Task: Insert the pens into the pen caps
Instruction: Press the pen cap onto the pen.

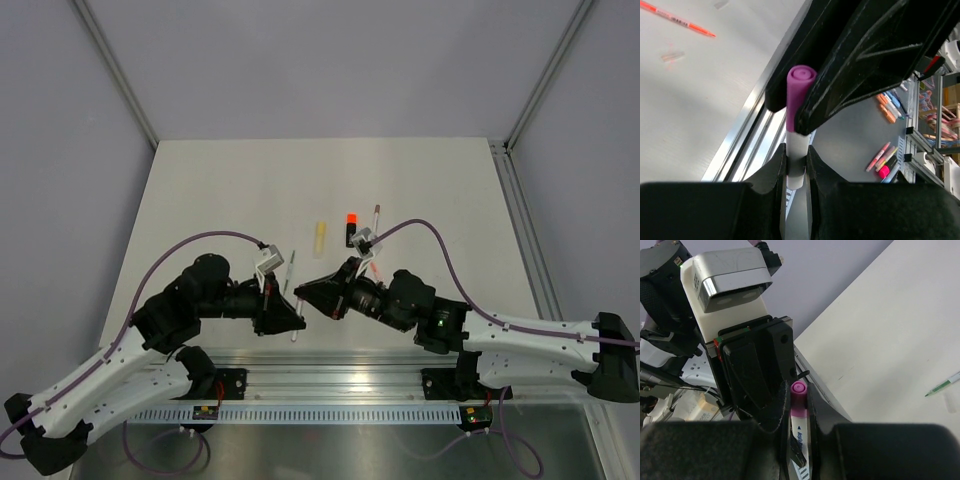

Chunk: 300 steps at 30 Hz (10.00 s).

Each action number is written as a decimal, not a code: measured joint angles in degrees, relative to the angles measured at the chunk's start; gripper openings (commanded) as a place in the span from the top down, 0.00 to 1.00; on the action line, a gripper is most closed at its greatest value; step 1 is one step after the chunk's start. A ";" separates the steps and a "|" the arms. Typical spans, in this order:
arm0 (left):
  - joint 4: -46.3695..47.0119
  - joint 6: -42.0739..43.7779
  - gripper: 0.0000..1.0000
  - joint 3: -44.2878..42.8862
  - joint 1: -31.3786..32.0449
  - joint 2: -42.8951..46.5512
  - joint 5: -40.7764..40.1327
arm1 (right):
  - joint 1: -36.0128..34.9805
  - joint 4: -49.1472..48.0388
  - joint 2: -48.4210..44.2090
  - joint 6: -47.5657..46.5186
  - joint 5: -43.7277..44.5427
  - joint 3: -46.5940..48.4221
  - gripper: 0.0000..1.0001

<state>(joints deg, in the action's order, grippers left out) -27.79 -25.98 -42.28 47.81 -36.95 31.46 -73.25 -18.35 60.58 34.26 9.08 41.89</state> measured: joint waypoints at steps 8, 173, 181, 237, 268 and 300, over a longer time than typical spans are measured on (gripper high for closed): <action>1.84 -1.33 1.00 0.26 -2.73 0.17 5.49 | -1.31 -1.46 -3.74 2.49 3.34 -3.63 1.00; 37.46 -7.19 1.00 10.14 7.32 3.08 -3.17 | 7.82 34.56 -5.77 -15.43 -8.07 29.38 0.38; 37.81 -6.84 1.00 9.81 7.32 2.21 -3.48 | 7.93 33.75 -0.11 -15.72 -7.50 30.10 0.38; 29.64 -9.07 1.00 5.40 7.85 1.09 1.38 | 11.37 13.05 -5.46 -6.82 -22.93 14.80 1.00; 12.96 -2.58 1.00 0.85 7.98 2.78 5.53 | -0.17 -0.07 -4.52 -2.56 -8.35 5.55 1.00; 11.61 -5.07 1.00 -2.75 -8.55 -0.44 30.05 | -13.77 1.57 -4.11 4.68 20.81 6.73 1.00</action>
<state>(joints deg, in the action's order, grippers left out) -16.19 -31.05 -45.04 39.27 -37.39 61.52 -87.02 -16.78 56.47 38.94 29.89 48.62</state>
